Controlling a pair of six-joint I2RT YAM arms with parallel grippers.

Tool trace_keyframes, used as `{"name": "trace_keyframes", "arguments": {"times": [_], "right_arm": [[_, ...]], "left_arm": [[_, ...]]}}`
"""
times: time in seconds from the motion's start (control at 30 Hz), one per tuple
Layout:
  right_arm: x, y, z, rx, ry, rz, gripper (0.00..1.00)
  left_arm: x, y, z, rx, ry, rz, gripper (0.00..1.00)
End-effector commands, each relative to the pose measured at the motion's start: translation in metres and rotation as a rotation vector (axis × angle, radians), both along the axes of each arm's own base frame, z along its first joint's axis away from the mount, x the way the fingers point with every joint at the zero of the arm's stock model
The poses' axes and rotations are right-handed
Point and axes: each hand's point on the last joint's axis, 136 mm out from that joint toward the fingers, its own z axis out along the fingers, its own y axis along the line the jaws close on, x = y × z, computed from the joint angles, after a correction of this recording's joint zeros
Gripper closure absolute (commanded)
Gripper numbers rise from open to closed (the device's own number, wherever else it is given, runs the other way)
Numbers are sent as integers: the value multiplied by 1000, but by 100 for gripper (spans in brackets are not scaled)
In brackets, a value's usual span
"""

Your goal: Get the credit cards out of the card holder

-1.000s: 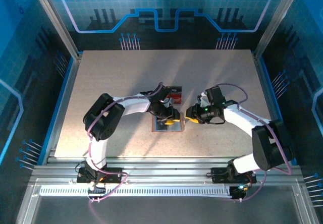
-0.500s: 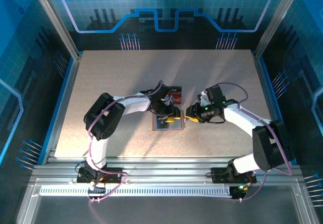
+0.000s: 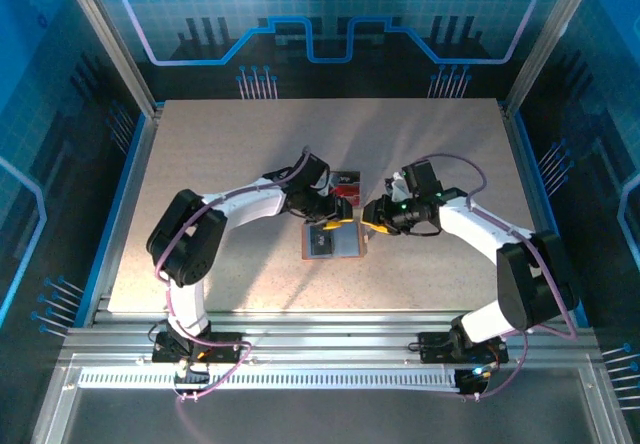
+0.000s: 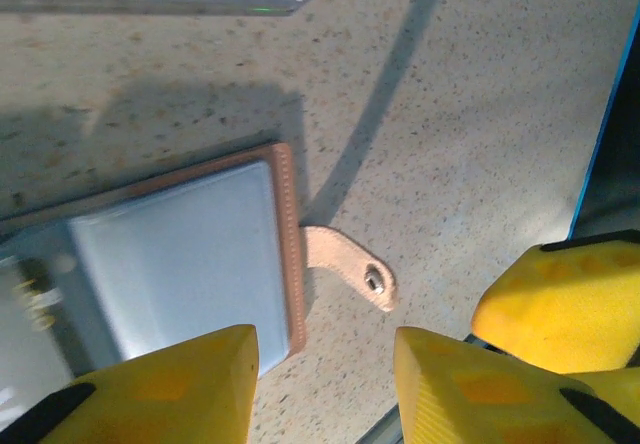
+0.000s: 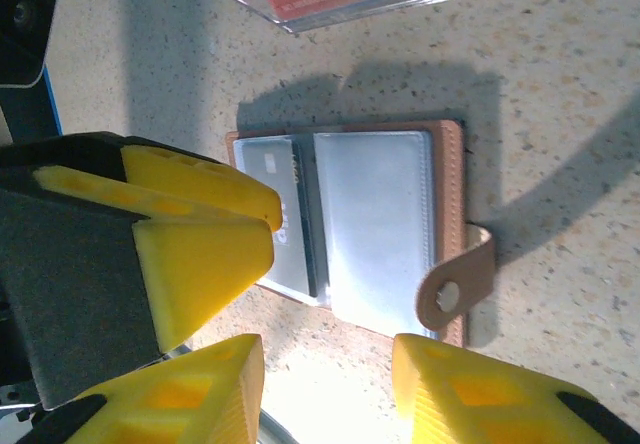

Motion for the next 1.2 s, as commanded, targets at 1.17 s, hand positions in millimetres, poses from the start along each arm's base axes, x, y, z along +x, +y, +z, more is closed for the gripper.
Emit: {"name": "trace_keyframes", "arguments": {"times": [1.17], "right_arm": [[-2, 99, -51, 8, 123, 198, 62]], "left_arm": [[-30, 78, -29, -18, 76, 170, 80]]}}
